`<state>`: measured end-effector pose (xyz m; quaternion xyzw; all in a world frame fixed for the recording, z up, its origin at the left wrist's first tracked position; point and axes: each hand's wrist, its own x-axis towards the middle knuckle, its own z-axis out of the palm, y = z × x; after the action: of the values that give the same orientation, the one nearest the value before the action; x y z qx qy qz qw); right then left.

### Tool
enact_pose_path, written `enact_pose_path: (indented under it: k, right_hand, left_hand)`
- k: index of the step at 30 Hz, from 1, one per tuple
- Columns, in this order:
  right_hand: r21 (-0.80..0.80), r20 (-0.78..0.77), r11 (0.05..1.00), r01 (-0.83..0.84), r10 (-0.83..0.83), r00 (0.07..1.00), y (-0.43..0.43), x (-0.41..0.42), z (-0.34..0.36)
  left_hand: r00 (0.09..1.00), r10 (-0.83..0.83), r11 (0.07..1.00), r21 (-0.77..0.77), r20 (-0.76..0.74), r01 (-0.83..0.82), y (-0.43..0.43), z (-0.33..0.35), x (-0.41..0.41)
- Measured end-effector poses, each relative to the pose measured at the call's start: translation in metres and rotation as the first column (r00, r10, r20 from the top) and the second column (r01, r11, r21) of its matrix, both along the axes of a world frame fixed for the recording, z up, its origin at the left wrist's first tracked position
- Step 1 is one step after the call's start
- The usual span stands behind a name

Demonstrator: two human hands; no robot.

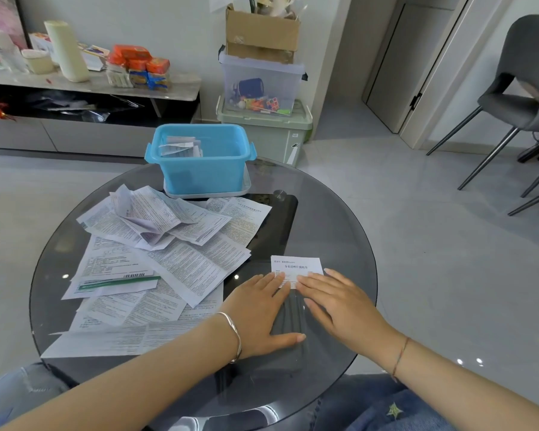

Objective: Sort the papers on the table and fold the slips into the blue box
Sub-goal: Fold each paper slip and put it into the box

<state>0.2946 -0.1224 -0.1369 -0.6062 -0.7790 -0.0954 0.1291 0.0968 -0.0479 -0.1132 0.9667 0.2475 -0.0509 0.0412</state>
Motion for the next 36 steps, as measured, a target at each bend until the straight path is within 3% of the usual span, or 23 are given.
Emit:
enact_pose_path:
  k: [11, 19, 23, 27, 30, 34, 36]
  right_hand:
    - [0.027, -0.055, 0.997, 0.075, -0.074, 0.996, -0.015, 0.022, 0.003]
    - [0.107, 0.029, 0.986, 0.129, -0.133, 0.991, -0.010, 0.020, 0.016]
    - [0.116, 0.056, 0.989, 0.095, -0.102, 0.993, 0.001, 0.016, 0.025]
    - [0.171, 0.181, 0.983, -0.070, 0.039, 0.983, 0.017, 0.005, 0.020]
    - [0.115, 0.254, 0.988, -0.106, 0.074, 0.965, 0.027, 0.001, 0.010]
    - [0.092, 0.320, 0.995, -0.036, 0.005, 0.947, 0.030, 0.005, 0.016]
    - [0.140, 0.232, 0.990, -0.013, -0.020, 0.972, 0.030, 0.007, 0.021]
  left_hand:
    - [0.999, 0.020, 1.000, -0.009, -0.030, -0.020, 0.003, 0.008, -0.012]
    - [0.999, 0.010, 0.999, -0.046, -0.033, -0.012, 0.005, 0.011, -0.012]
    - [0.999, -0.034, 0.999, -0.018, 0.008, 0.034, 0.009, 0.016, -0.012]
    - [1.000, -0.010, 0.999, -0.039, 0.002, 0.010, 0.017, 0.014, -0.010]
    - [0.999, 0.025, 0.999, -0.033, -0.020, -0.026, 0.020, 0.016, -0.009]
    - [0.983, 0.134, 0.972, -0.208, 0.127, -0.105, 0.022, 0.028, -0.009]
    - [0.949, 0.205, 0.946, -0.299, 0.242, -0.128, 0.028, 0.033, -0.010]
